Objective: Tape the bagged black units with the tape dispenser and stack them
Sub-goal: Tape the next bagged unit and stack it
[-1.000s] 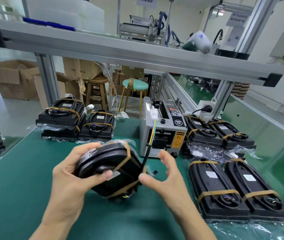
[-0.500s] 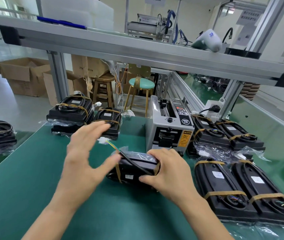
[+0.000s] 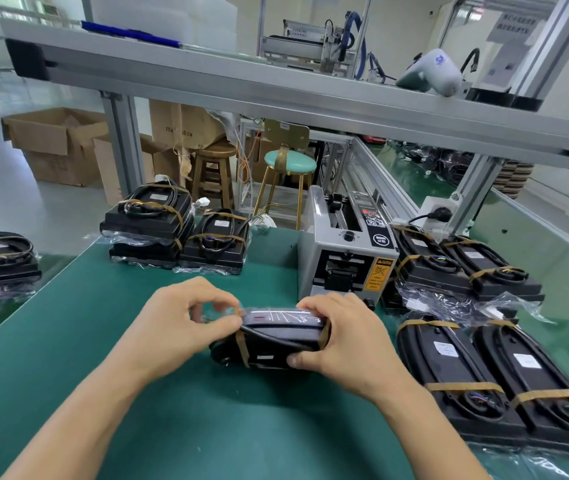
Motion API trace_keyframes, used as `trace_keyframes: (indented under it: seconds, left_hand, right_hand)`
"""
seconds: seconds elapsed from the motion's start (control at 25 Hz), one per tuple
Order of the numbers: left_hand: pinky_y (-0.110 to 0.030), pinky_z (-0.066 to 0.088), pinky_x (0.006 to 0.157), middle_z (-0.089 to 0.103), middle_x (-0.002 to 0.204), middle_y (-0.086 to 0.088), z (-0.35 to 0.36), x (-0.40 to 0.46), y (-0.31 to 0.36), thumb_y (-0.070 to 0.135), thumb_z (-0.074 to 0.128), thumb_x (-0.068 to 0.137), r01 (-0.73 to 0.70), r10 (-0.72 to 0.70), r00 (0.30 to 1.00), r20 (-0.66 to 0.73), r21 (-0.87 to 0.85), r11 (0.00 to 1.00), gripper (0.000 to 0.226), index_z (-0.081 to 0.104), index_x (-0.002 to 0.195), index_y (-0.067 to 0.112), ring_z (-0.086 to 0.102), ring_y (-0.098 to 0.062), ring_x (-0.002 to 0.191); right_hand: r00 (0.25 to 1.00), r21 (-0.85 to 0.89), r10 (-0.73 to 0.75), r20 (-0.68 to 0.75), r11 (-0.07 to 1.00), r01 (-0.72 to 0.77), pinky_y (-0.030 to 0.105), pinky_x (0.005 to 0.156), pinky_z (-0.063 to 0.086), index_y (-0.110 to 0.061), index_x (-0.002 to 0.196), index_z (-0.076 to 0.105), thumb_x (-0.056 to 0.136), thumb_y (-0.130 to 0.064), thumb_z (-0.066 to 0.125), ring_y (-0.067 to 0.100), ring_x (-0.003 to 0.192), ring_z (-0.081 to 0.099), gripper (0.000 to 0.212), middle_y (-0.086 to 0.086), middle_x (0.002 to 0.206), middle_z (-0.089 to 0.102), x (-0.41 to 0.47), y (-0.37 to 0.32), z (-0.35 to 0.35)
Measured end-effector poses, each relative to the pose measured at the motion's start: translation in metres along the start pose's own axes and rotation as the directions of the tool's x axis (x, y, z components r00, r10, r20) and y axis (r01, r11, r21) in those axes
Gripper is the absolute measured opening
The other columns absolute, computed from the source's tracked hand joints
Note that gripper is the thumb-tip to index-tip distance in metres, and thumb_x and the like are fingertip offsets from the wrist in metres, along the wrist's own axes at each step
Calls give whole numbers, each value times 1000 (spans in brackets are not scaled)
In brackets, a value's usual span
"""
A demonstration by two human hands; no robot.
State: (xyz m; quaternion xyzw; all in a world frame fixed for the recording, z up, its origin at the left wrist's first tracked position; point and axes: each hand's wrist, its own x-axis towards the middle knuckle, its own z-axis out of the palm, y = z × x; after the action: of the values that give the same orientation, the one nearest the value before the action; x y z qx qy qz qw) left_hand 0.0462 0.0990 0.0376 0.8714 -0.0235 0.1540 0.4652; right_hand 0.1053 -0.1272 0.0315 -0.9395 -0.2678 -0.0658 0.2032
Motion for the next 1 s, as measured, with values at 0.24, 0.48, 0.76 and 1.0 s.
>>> trace_keyframes:
  seconds: [0.24, 0.48, 0.76, 1.0]
  left_hand:
    - [-13, 38, 83, 63, 86, 9, 2, 5, 5, -5, 78, 62, -104, 95, 990, 106, 88, 991, 40, 72, 79, 30, 57, -7, 91]
    - [-19, 48, 82, 67, 92, 11, 6, 5, 1, -6, 80, 63, -131, 129, 987, 96, 12, 991, 34, 73, 81, 22, 63, -9, 88]
    - [-17, 44, 66, 68, 80, 9, 11, 3, 1, 25, 83, 69, -51, 53, 998, 40, -57, 997, 11, 73, 72, 29, 59, -8, 68]
    - [-33, 47, 70, 60, 68, 8, 22, 15, 13, 35, 80, 68, 15, -18, 999, 42, 81, 997, 14, 67, 63, 30, 52, -12, 63]
  right_hand:
    - [997, 189, -66, -32, 979, 71, 36, 108, 22, -37, 106, 70, 82, -44, 70, -3, 110, 50, 25, -22, 109, 62, 9, 0, -9]
    - [946, 62, -258, -195, 959, 275, 35, 70, 52, -15, 77, 72, 85, -20, 68, 15, 78, 64, 10, -7, 88, 67, 12, -11, -4]
    - [943, -193, -245, -226, 960, 203, 26, 60, 14, -9, 79, 58, 89, -7, 58, 24, 62, 52, 10, 4, 81, 59, 14, -22, 3]
    - [995, -184, 17, 103, 983, 3, 37, 74, 34, -8, 106, 53, 99, -11, 39, 30, 103, 51, 16, 8, 114, 52, 34, -29, 1]
